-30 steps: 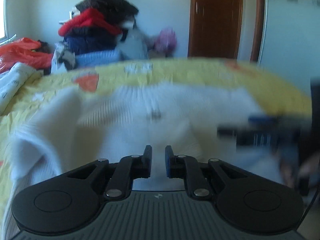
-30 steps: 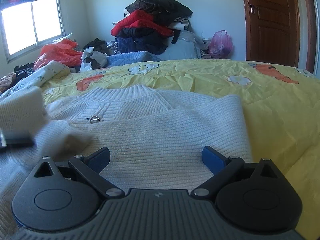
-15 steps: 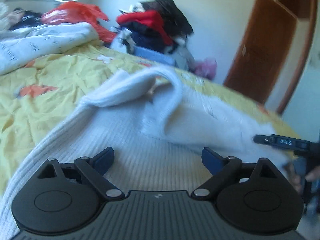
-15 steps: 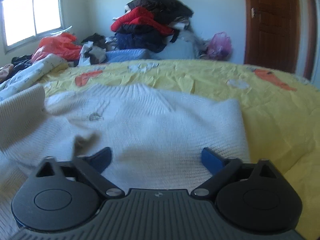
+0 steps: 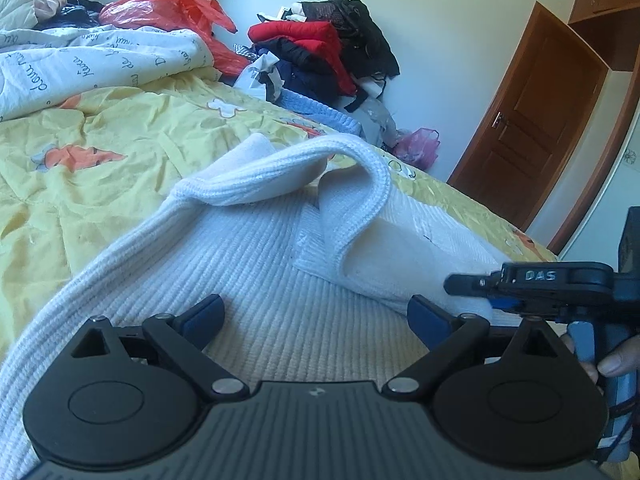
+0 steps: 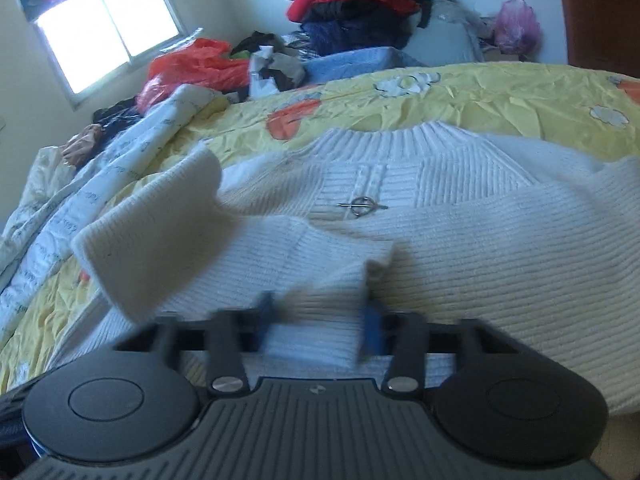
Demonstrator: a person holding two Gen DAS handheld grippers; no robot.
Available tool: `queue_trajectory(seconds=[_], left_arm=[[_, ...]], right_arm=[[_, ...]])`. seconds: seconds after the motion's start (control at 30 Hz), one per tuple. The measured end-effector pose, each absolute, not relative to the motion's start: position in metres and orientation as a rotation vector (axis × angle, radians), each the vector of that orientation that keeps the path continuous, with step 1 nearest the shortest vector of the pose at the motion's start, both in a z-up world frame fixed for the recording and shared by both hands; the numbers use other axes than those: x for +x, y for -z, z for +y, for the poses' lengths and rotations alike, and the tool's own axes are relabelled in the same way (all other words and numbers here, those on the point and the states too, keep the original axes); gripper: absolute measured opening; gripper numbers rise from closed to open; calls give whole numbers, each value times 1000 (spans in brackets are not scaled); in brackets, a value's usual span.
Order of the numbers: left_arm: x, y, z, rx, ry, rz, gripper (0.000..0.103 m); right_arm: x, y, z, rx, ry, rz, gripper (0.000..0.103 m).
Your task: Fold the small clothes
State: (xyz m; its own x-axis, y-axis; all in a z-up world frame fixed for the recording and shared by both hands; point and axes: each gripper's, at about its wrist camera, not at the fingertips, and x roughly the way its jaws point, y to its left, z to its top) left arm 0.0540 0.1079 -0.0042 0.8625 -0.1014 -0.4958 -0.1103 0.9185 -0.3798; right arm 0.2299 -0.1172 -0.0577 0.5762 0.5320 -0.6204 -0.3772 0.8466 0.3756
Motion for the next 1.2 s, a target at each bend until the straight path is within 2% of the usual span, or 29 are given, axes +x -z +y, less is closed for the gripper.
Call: queue_trajectory(seconds=[0.07,0.4,0.57,0.73,0.97,1.07,1.2], left_arm=[[55,4,108,-412,-3,535,100],[55,5,108,-407,-6,538,100],[55,5,108,-405,-7,539,100],[57,4,105,-385,-15,546,101],[57,4,105,-379,-18,548,101],[57,4,105,-380,-17,548,101],[57,4,104,-380,-18,548,101]], right_arm=[[229,54,-122,229,-553,795,14],[225,-27,-189,183,-520,614,13],[231,4,-245,215,-404,708,13],[217,44,-242,189,-375,757,13],[206,31,-250,250,-387,680,12],[215,44,-251,219,-346,735,12],[209,44,-252,248,-346,690,12]])
